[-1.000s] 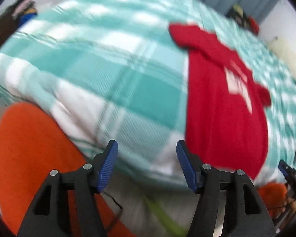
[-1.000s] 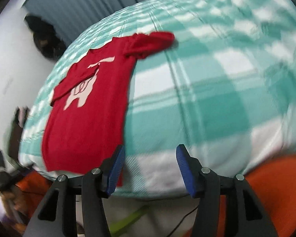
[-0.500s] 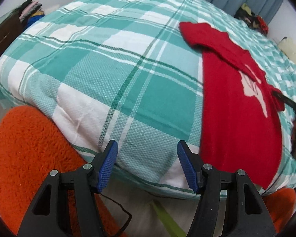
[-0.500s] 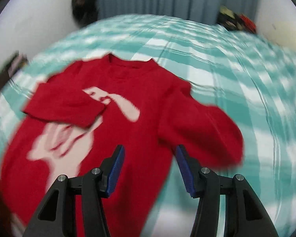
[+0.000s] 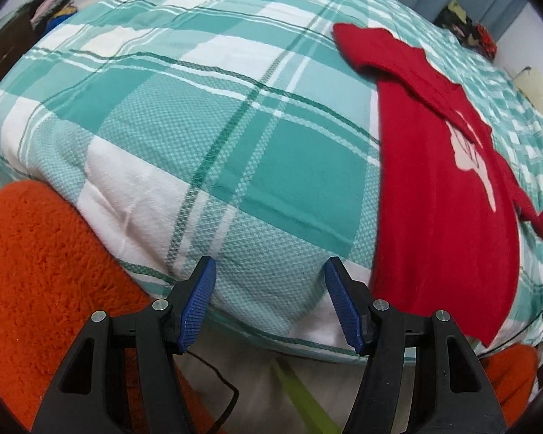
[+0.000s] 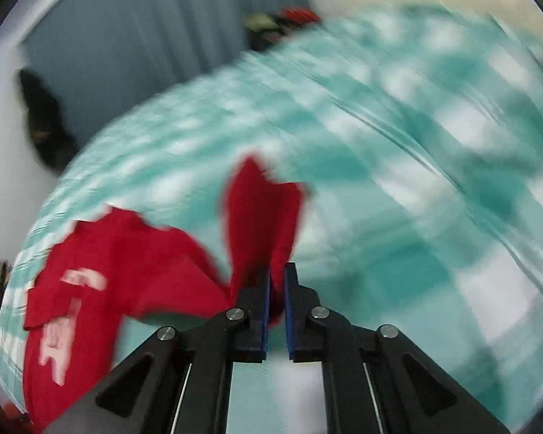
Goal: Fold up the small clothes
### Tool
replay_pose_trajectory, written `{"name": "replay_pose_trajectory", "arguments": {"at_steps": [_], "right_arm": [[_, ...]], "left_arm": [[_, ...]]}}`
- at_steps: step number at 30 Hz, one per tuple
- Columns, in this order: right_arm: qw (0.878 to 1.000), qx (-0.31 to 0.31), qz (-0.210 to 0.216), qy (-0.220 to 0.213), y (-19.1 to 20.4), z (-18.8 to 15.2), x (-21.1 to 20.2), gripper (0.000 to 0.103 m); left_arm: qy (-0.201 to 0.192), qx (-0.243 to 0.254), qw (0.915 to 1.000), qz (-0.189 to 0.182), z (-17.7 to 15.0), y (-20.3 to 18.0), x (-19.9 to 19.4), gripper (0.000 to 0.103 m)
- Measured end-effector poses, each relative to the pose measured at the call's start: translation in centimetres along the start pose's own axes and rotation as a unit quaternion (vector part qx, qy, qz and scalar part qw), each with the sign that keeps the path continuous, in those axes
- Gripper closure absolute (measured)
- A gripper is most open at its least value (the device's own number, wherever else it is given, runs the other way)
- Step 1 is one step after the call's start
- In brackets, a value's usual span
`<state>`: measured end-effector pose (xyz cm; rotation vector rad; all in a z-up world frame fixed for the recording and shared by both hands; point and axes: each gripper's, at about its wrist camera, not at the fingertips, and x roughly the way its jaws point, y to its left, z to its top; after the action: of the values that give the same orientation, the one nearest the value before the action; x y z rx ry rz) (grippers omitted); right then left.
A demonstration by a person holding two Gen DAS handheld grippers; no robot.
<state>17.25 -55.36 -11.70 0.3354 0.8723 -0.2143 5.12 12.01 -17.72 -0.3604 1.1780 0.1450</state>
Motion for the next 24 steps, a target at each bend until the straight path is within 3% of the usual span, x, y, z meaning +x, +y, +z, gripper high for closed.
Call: {"name": "replay_pose_trajectory", "arguments": {"at_steps": [3,5,7,8,13,15,16,18,20,21,24], "right_arm": [[0.997,0.057,-0.010,0.052,-4.6,-2.0,1.4,0.085],[0.993,0.101,0.014,0.054,-6.7,-3.4,0.7,0.079],[0.991,0.125,0.032,0.044,-7.6,-4.2,-0.4,0.059],[0.988,0.142,0.045,0.039,-7.8,-4.4,-0.7,0.054],[0.950,0.277,0.137,0.047,-10.0,-4.1,1.4,0.051],[0.950,0.278,0.134,0.040,-10.5,-2.7,2.7,0.051],[0.957,0.261,0.123,0.036,-10.7,-1.3,3.7,0.051],[0.974,0.201,0.085,0.056,-10.8,1.3,5.5,0.051],[0.978,0.157,0.091,0.099,-11.0,3.4,7.5,0.051],[0.975,0.148,0.112,0.121,-11.1,4.1,8.3,0.049],[0.944,0.170,0.207,0.194,-11.6,4.5,10.6,0.049]], "left_arm": [[-0.003,0.006,1.0000,0.005,-0.3,-0.2,-0.2,0.038],[-0.004,0.003,1.0000,0.007,-0.4,0.0,-0.4,0.038],[-0.003,-0.005,1.0000,0.008,-0.3,0.2,-0.3,0.038],[-0.001,-0.007,0.9999,0.009,-0.3,0.3,-0.2,0.038],[0.001,0.006,0.9997,0.024,-0.3,-0.4,0.2,0.038],[-0.002,0.018,0.9993,0.032,-0.5,-0.9,0.2,0.038],[-0.002,0.023,0.9991,0.035,-0.6,-1.0,0.1,0.038],[-0.003,0.030,0.9987,0.042,-0.8,-1.2,0.0,0.038],[-0.004,0.030,0.9985,0.046,-1.0,-1.1,-0.3,0.038],[-0.004,0.027,0.9986,0.044,-1.0,-1.0,-0.3,0.038],[0.003,0.019,0.9988,0.044,-0.9,-0.9,0.0,0.038]]}}
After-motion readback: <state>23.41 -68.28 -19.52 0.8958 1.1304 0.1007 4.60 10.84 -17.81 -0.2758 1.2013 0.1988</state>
